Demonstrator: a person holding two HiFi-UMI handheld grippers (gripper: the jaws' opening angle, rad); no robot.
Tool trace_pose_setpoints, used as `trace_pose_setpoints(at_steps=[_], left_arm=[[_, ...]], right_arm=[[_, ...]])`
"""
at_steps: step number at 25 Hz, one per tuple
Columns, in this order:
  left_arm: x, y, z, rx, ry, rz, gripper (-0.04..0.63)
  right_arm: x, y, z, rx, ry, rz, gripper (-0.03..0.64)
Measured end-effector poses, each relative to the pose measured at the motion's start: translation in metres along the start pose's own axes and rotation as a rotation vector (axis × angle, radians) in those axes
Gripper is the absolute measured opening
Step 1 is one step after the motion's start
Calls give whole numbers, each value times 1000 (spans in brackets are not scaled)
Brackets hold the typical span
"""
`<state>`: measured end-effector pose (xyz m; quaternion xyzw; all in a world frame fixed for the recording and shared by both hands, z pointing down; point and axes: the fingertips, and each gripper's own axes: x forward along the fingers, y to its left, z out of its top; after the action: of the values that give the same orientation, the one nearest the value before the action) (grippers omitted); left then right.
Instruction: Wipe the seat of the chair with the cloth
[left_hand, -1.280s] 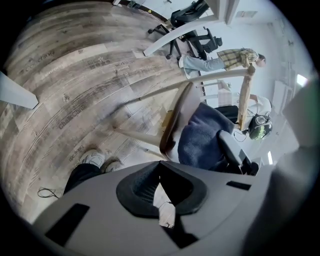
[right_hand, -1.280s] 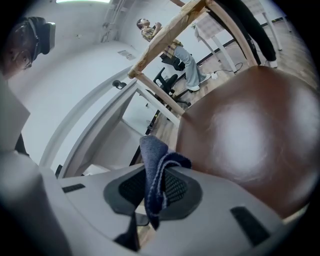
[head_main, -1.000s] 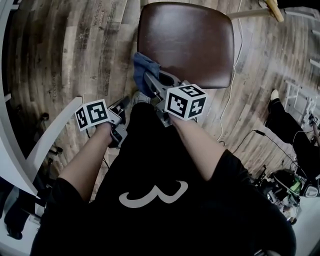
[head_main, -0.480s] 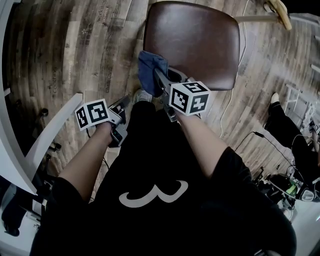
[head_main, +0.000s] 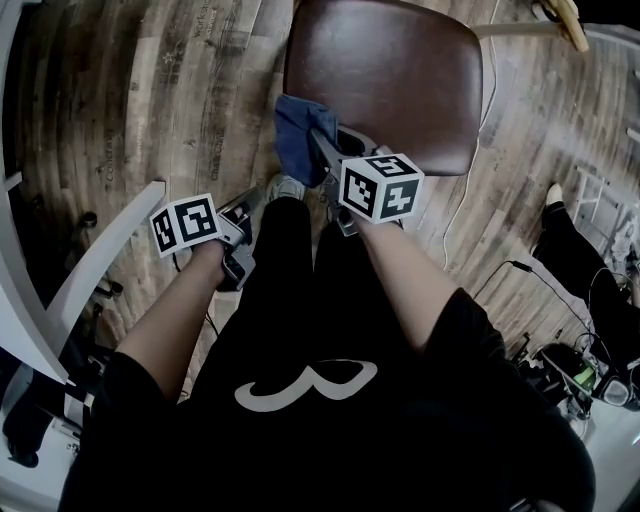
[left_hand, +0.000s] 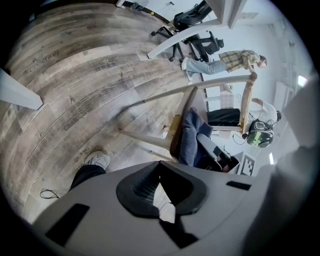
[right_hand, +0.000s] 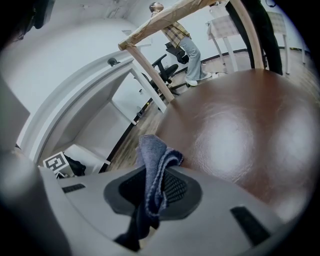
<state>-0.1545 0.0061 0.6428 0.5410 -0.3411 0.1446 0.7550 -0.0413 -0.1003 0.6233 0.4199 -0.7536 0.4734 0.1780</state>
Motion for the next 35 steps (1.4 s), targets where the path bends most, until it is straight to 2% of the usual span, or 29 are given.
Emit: trace_pose_setpoints(at_steps=[4, 7, 17, 23, 27, 35], left_arm=[[4, 0, -4, 16, -6, 16, 12], [12, -2, -11, 1, -9, 12, 12], [62, -39, -62, -6, 45, -50, 12], [77, -52, -85, 13, 55, -36, 12], [87, -52, -97, 15, 52, -21, 12], [106, -66, -123, 18, 37, -13, 12]], right_arm=[[-8, -13, -3, 35, -6, -6, 54], [-19, -25, -4, 36, -9, -23, 54], [-76, -92, -5, 66, -48, -108, 54], [-111, -136, -2, 85, -89, -143, 54], [-126, -158, 1, 60, -109, -153, 54], [-172, -215, 1, 75, -133, -231, 54]])
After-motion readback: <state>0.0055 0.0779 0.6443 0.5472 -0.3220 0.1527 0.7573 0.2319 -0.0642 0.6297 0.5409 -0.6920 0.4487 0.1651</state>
